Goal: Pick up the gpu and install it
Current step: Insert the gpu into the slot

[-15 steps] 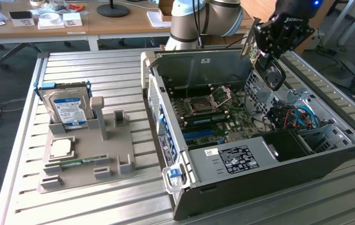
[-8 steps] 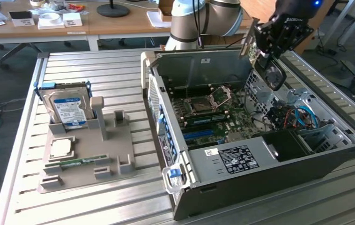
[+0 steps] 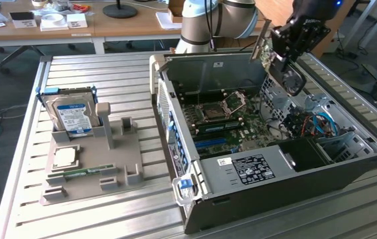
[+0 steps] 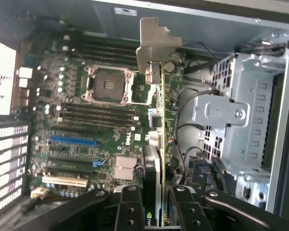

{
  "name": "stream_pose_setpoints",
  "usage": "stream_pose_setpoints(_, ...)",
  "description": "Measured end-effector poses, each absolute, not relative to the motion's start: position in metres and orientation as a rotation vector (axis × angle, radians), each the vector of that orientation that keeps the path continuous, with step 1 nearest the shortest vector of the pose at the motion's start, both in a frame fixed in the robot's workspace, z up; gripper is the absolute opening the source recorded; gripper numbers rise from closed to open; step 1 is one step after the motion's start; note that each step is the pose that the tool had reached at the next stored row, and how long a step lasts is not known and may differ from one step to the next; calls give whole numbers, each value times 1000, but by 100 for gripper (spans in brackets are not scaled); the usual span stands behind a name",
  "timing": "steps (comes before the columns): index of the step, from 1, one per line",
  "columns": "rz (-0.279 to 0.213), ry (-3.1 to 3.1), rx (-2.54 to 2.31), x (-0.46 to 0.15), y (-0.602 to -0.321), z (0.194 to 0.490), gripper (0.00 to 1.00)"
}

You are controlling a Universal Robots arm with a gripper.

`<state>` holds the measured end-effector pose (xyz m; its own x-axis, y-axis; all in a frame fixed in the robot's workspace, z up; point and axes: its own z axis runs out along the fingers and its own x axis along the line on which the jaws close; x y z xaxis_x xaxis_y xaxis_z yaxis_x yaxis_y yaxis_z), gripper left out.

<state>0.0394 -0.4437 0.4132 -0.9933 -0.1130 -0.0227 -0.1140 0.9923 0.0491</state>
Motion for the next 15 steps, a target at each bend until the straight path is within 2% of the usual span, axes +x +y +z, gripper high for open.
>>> stream_pose_setpoints(15, 82, 3070, -600, 39, -444, 413, 27)
